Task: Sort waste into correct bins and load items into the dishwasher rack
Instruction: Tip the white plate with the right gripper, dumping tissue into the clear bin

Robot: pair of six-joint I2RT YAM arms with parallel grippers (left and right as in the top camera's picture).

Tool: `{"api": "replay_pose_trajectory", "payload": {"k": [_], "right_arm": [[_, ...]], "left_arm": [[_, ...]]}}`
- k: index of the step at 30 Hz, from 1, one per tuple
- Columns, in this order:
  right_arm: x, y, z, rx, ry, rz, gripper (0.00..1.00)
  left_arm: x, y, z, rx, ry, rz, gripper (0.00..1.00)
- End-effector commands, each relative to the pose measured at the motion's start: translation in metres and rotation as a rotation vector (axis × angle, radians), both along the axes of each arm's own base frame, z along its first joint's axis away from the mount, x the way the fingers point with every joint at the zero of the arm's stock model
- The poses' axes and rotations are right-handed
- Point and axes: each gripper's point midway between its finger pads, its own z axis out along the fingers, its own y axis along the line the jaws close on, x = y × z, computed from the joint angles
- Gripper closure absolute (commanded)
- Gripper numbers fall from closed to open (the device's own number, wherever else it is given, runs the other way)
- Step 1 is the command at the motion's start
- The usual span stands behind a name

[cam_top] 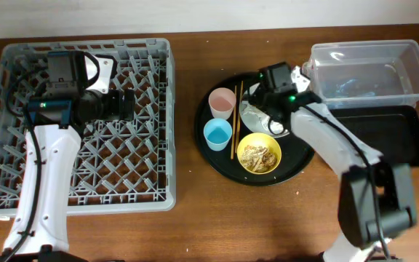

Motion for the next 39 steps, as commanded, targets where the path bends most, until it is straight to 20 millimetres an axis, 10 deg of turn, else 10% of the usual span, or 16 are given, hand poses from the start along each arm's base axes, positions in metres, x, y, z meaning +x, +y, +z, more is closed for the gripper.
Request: {"api": "replay_pose_trajectory", "payload": {"k": [1,6,14,18,21,23,27,29,32,36,39], "right_arm": [[0.017,-0.004,-0.017,0.007,-0.030,-0.098,0.02],[0.043,-0.009,-0.035,0.033,-0.091,-0.122,0.02],[0.029,-0.014,-0.083,0.041,0.043,-0.110,0.03],[0.022,-0.012,-0.090,0.030,0.088,-0.064,0.71],[0.023,-0.005,-0.089,0.041,0.096,0.010,0.96],[0.034,0.009,-0.065,0.061,0.055,0.122,0.96],[0.057,0.020,0.045,0.019,-0.087,0.295,0.96],[0.057,-0.008,0.117,-0.008,-0.146,0.275,0.96],[0.056,-0.071,0.157,-0.017,-0.199,0.149,0.96],[0.051,-0.189,0.147,-0.023,-0.192,-0.166,0.96],[0.063,-0.229,0.118,-0.029,-0.183,-0.274,0.96]], "left_arm": [[0.001,0.000,0.003,-0.010,0.003,0.000,0.01],[0.000,0.000,0.002,-0.010,0.004,0.000,0.01],[0.001,0.000,0.003,-0.010,0.001,0.000,0.01],[0.001,0.000,0.003,-0.010,0.001,0.000,0.01],[0.001,0.000,0.003,-0.010,0.001,0.000,0.01],[0.001,0.000,0.003,-0.010,0.001,0.000,0.01],[0.001,0.000,0.003,-0.010,0.001,0.000,0.01],[0.001,0.000,0.003,-0.010,0.001,0.000,0.01],[0.001,0.000,0.003,-0.010,0.002,0.000,0.01],[0.001,0.000,0.003,-0.010,0.001,0.000,0.01],[0.001,0.000,0.003,-0.010,0.002,0.000,0.01]]}}
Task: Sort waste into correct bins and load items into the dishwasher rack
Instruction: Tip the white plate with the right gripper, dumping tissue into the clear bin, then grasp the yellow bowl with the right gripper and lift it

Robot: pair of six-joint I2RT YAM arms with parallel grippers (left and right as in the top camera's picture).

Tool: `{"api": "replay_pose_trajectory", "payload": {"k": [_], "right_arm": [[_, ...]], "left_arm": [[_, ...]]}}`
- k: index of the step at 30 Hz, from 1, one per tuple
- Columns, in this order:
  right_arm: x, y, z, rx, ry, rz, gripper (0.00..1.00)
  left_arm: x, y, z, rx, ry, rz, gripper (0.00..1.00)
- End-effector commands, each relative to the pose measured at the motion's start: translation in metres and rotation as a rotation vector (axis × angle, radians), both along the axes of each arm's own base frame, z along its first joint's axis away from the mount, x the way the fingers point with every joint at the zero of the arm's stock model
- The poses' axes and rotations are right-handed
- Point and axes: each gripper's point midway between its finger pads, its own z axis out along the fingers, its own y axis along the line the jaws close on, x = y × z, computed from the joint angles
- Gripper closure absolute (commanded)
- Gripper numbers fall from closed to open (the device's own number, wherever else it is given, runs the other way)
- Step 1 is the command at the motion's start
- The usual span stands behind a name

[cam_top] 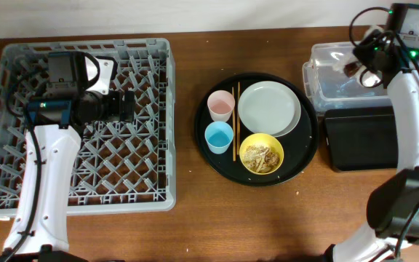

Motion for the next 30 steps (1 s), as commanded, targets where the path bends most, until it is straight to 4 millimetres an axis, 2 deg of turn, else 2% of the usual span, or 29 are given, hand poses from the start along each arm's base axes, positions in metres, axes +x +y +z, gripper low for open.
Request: {"api": "replay_pose_trajectory", "payload": {"k": [1,3,4,5,6,7,9,12,13,15,16,17,19,20,22,25,28,30], "right_arm": [[0.017,-0.021,-0.041,-0.001,0.034,-0.071,0.96],[0.028,-0.027,-0.061,-0.012,0.040,-0.083,0.95],[0.032,-0.028,-0.066,-0.015,0.039,-0.085,0.78],[0.034,-0.030,-0.068,-0.019,0.035,-0.088,0.44],[0.035,-0.030,-0.067,-0.024,0.031,-0.085,0.30],[0.036,-0.027,-0.062,-0.028,0.022,-0.059,0.26],[0.038,-0.018,-0.048,-0.038,0.003,0.031,0.26],[0.036,0.014,0.001,-0.030,-0.090,0.242,0.25],[0.030,0.041,0.028,-0.009,-0.149,0.384,0.25],[0.018,0.079,0.051,0.008,-0.184,0.532,0.25],[0.011,0.099,0.050,0.013,-0.157,0.576,0.25],[0.003,0.121,0.040,0.032,-0.105,0.624,0.25],[-0.018,0.158,0.015,0.050,0.032,0.695,0.25],[-0.034,0.169,0.000,0.036,0.128,0.700,0.25],[-0.059,0.178,-0.015,0.046,0.250,0.714,0.22],[-0.103,0.185,-0.037,0.040,0.446,0.830,0.22],[-0.125,0.190,-0.055,0.071,0.538,0.860,0.22],[-0.141,0.217,-0.075,0.067,0.593,0.934,0.23]], "left_arm": [[0.004,0.000,0.005,-0.009,-0.012,0.000,0.01],[0.004,0.000,0.005,-0.009,-0.012,0.000,0.01],[0.004,0.000,0.005,-0.009,-0.012,0.000,0.01],[0.004,0.000,0.005,-0.009,-0.012,0.000,0.01],[0.004,0.000,0.005,-0.009,-0.012,0.000,0.01],[0.004,0.000,0.005,-0.009,-0.012,0.000,0.01],[0.004,0.000,0.005,-0.009,-0.012,0.000,0.01],[0.004,0.000,0.005,-0.009,-0.012,0.000,0.01],[0.004,0.000,0.005,-0.009,-0.012,0.000,0.01],[0.004,0.000,0.005,-0.009,-0.012,0.000,0.01],[0.004,0.000,0.005,-0.009,-0.012,0.000,0.01],[0.004,0.000,0.005,-0.009,-0.012,0.000,0.01],[0.004,0.000,0.005,-0.009,-0.012,0.000,0.01],[0.004,0.000,0.005,-0.009,-0.012,0.000,0.01],[0.004,0.000,0.005,-0.009,-0.012,0.000,0.01],[0.004,0.000,0.005,-0.009,-0.012,0.000,0.01],[0.004,0.000,0.005,-0.009,-0.012,0.000,0.01],[0.004,0.000,0.005,-0.009,-0.012,0.000,0.01]]}}
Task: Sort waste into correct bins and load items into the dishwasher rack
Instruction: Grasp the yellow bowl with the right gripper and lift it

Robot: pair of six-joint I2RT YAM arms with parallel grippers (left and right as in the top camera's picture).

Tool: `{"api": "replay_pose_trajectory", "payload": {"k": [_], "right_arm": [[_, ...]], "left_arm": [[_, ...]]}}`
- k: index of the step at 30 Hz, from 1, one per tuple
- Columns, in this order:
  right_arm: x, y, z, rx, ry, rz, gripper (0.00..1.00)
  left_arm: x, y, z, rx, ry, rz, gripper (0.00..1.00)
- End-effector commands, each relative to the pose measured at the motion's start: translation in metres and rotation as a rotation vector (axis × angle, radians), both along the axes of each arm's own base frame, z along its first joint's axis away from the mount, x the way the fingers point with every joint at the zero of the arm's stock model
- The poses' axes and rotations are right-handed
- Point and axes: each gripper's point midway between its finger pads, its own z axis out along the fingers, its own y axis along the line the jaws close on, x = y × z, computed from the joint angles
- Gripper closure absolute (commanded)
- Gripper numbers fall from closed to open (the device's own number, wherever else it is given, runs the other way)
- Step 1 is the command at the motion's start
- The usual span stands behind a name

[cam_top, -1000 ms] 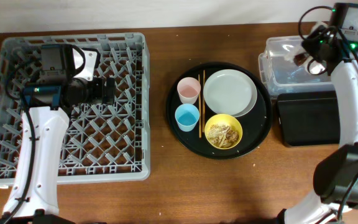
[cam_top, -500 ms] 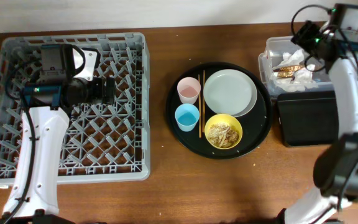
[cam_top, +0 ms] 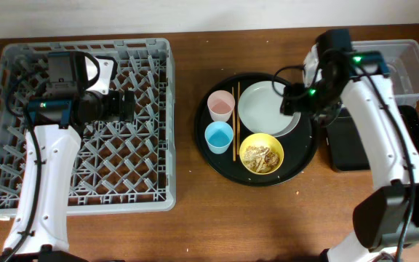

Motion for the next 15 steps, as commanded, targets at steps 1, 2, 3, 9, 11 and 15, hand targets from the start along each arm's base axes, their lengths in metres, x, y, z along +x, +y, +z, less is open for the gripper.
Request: {"api": "replay_pose_trajectory", "payload": {"k": [1,2,3,9,11,15], "right_arm": [[-0.021,0.036,-0.027,-0.020,0.062,0.127,0.23],[-0.028,0.047,-0.034,-0.019,0.075,0.159,0.23],[-0.035,0.067,-0.047,-0.011,0.080,0.214,0.26],[-0.062,0.123,-0.088,-0.098,0.006,0.541,0.36],[-0.069,0.123,-0.093,-0.180,0.002,0.606,0.36],[-0.072,0.110,-0.106,-0.267,0.007,0.625,0.39]], "left_arm": [[0.004,0.000,0.004,-0.009,-0.012,0.000,0.01],[0.004,0.000,0.004,-0.009,-0.012,0.000,0.01],[0.004,0.000,0.004,-0.009,-0.012,0.000,0.01],[0.004,0.000,0.004,-0.009,-0.012,0.000,0.01],[0.003,0.000,0.004,-0.009,-0.011,0.000,0.01],[0.003,0.000,0.004,-0.009,-0.011,0.000,0.01]]}}
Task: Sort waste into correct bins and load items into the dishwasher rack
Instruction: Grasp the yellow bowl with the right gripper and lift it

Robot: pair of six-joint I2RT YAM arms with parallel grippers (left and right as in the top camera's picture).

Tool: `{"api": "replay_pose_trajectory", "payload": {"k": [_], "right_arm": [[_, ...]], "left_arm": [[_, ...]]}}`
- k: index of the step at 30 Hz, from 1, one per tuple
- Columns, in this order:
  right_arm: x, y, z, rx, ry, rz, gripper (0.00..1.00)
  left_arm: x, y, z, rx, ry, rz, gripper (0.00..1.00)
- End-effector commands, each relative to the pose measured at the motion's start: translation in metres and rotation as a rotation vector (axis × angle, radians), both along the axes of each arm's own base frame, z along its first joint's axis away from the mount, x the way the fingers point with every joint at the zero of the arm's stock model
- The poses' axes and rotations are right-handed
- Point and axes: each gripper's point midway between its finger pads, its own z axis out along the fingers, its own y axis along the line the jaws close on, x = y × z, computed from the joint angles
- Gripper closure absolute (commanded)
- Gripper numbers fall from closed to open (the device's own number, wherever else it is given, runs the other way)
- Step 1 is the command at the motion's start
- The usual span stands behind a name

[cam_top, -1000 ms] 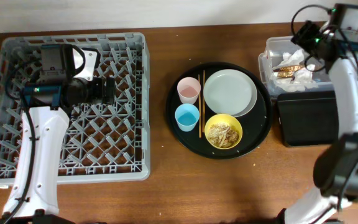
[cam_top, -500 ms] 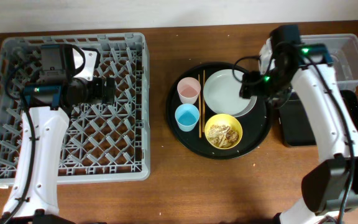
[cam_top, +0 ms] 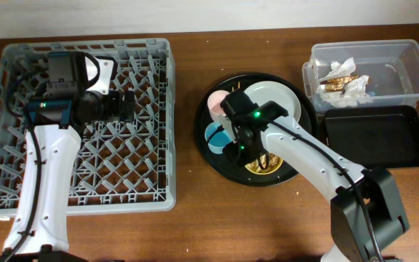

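Observation:
On the round black tray (cam_top: 304,149) stand a pink cup (cam_top: 217,102), a blue cup (cam_top: 212,135), a white plate (cam_top: 276,102) and a yellow bowl of food (cam_top: 268,164). My right arm partly covers the bowl. The chopsticks (cam_top: 236,90) show only at their far end. My right gripper (cam_top: 233,151) points down between the blue cup and the bowl, over the chopsticks; its jaws are hidden from above. The grey dishwasher rack (cam_top: 20,175) fills the left side. My left gripper (cam_top: 126,105) hangs over the rack's upper middle, its jaws unclear.
A clear plastic bin (cam_top: 402,69) at the back right holds crumpled wrappers (cam_top: 342,75). A black rectangular bin (cam_top: 373,137) sits just in front of it. The right arm stretches from the front right across the tray.
My right gripper has moved from the white plate's right edge to the left-middle of the tray, over the chopsticks. The clear bin, then partly hidden, now shows wrappers inside. The left arm is unchanged.
My right gripper was first at crumpled waste on the white plate. Then it was over the clear bin and the plate was bare. It was back at the plate's right edge after that, and now sits by the chopsticks. The left arm stayed over the rack throughout.

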Motion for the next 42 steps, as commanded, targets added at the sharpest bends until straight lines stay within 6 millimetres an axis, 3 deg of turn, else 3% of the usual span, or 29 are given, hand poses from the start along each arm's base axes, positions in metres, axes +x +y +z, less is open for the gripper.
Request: {"api": "replay_pose_trajectory", "payload": {"k": [1,14,21,23,25,28,33,36,42], "right_arm": [[0.000,-0.014,-0.012,-0.073,-0.028,0.013,0.40],[-0.011,-0.020,-0.045,-0.072,-0.019,-0.008,0.62],[-0.014,-0.023,-0.052,-0.073,-0.016,-0.051,0.96],[-0.014,-0.022,-0.045,-0.077,-0.011,-0.051,0.96],[-0.008,-0.020,-0.029,-0.074,-0.022,-0.052,0.96],[0.010,-0.014,0.020,-0.037,-0.086,-0.097,0.96],[0.027,-0.048,0.095,0.136,-0.136,-0.283,0.96],[0.035,-0.099,0.133,0.301,-0.181,-0.459,0.96],[0.055,-0.198,0.170,0.725,-0.318,-0.576,0.96]], "left_arm": [[0.003,0.000,0.004,-0.009,-0.011,0.000,0.01],[0.003,0.000,0.004,-0.010,-0.009,0.000,0.01],[0.003,0.000,0.004,-0.010,-0.009,0.000,0.01],[0.003,0.000,0.004,-0.009,-0.009,0.000,0.01],[0.003,0.000,0.004,-0.009,-0.009,-0.001,0.01],[0.003,0.000,0.004,-0.009,-0.009,0.000,0.01],[0.003,0.000,0.004,-0.010,-0.009,0.000,0.01],[0.003,0.000,0.004,-0.010,-0.009,0.000,0.01],[0.003,0.000,0.004,-0.009,-0.009,0.000,0.01]]}}
